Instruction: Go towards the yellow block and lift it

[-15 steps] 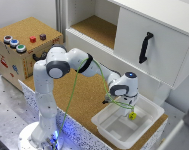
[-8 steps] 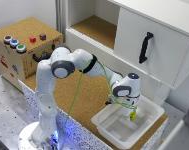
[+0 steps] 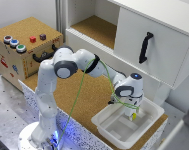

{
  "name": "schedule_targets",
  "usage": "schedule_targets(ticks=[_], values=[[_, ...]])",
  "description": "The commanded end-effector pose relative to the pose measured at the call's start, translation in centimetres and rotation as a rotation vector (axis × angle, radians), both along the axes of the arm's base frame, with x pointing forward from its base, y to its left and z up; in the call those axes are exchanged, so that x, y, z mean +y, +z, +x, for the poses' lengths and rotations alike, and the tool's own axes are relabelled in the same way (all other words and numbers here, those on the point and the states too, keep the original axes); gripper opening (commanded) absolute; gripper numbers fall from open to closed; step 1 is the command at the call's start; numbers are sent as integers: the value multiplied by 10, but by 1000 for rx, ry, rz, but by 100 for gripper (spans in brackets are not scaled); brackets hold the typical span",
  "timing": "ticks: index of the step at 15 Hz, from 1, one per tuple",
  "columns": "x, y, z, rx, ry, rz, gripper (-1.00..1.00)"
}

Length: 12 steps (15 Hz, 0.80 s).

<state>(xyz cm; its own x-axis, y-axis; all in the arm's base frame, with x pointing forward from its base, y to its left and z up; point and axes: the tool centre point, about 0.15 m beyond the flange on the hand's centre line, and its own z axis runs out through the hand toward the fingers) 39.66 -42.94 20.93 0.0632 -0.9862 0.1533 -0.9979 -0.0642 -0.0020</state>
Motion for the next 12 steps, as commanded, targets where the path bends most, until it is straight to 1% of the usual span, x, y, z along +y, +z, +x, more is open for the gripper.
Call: schedule_targets(ticks=[1,2,4,7,8,9,10,12], values=[[-10,-1,-15,23,-17,106,-100],[-10,3,-15,21,-13,100,-100],[-9,13,-9,-31,-14,102,-100],[-3,57,16,-138,42,34,-100],[-1,71,22,-186,49,21,-100],[3,83,25,-235,47,25,-100],[7,96,30,-271,70,10,-100],[20,118,40,-327,122,1,-100]])
